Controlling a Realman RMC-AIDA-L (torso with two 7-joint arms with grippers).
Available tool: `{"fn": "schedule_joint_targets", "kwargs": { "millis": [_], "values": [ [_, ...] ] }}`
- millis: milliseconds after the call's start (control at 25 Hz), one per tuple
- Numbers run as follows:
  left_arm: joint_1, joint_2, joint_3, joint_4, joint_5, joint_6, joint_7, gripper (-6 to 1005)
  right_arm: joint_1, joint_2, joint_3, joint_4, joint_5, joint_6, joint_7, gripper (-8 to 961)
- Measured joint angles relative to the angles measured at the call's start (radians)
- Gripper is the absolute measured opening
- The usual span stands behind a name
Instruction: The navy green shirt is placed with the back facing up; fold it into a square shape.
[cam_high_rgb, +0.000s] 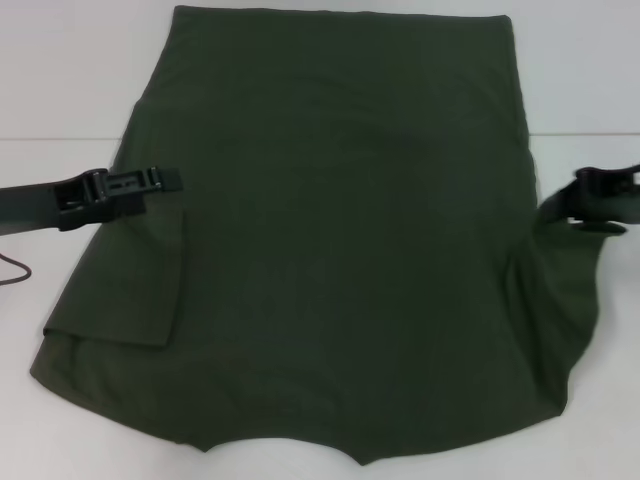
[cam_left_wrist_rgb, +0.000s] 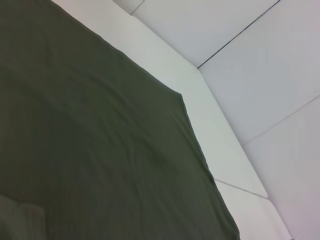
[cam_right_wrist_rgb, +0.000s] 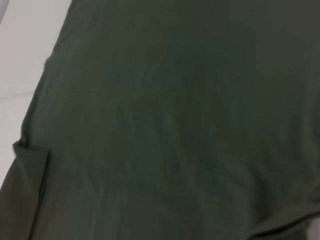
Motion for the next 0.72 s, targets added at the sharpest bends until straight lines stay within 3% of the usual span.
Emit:
{"fn": "schedule_joint_targets", "kwargs": {
  "millis": [360,720],
  "values": [
    [-0.001,0.000,-0.003,-0.002,0.000,-0.025,0.002,908,0.075,0.036,-0.095,0.069,-0.002,0.072,0.016,106],
    [0.000,0.001,-0.003,-0.002,0.000,-0.046,0.007,908,0.070,0.035,-0.070,0.106,0.053,0.121,0.014,157]
  ]
}}
